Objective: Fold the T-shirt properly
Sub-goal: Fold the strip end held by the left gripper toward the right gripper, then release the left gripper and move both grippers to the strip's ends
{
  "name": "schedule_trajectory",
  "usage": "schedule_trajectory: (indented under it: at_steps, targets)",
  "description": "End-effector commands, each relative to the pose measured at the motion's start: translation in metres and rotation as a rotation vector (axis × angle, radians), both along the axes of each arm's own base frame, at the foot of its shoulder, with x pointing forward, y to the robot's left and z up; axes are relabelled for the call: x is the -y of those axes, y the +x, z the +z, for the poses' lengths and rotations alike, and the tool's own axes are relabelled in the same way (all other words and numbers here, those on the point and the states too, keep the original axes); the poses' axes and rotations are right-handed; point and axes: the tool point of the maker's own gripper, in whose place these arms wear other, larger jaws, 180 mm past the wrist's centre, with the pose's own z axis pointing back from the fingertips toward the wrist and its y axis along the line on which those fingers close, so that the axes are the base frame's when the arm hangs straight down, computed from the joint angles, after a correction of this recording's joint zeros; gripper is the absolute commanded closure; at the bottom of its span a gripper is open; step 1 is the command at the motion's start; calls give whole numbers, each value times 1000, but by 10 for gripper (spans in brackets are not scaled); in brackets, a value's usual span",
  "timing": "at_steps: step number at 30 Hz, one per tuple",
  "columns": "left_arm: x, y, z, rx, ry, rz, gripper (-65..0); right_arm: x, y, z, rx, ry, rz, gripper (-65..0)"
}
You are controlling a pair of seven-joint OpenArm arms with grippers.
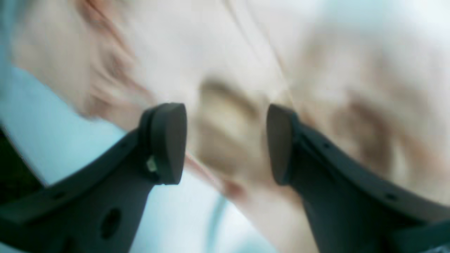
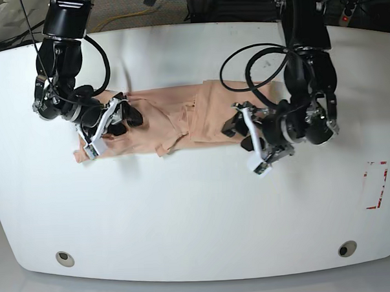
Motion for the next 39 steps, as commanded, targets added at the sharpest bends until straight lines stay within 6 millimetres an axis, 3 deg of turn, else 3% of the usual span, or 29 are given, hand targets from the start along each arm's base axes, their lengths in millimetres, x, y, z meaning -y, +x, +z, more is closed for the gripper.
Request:
schedule_trajectory:
  at_steps: [1,6,11,16,22,28,30,35,36,39]
  targets:
    - [-42,6,10,51,33,87,-332,-12,12,36,98,84,34,-354]
    - [-116,-1,7,48,138,215,-332,-38,21,61,145,206,90,-355]
    - [-175,-12,9,39,223,312,-332,-87,28,54,113,220,204,-355]
    - [-205,-19,14,40,278,356,-332,-122,37,31,59,125,263,-355]
    - [-224,-32,11,19,282,414,-332,-135,49,10,43,6,247,-355]
    - [-226,-36,7,7,283,421,-332,-143,46,1,23,-9,251,-346]
    - [-226,-40,3,-6,286,419,-332,-144,45,0,19,-6,251,-308]
    - [-224,-42,1,-12,284,414,-332,-146,50,4,43,12,240,-41]
    - [-223,-42,1,-13,284,412,-332,-146,51,5,48,14,238,-22]
    - [-211,-41,-4,-20,265,390,-332,-146,59,13,71,13,238,-44]
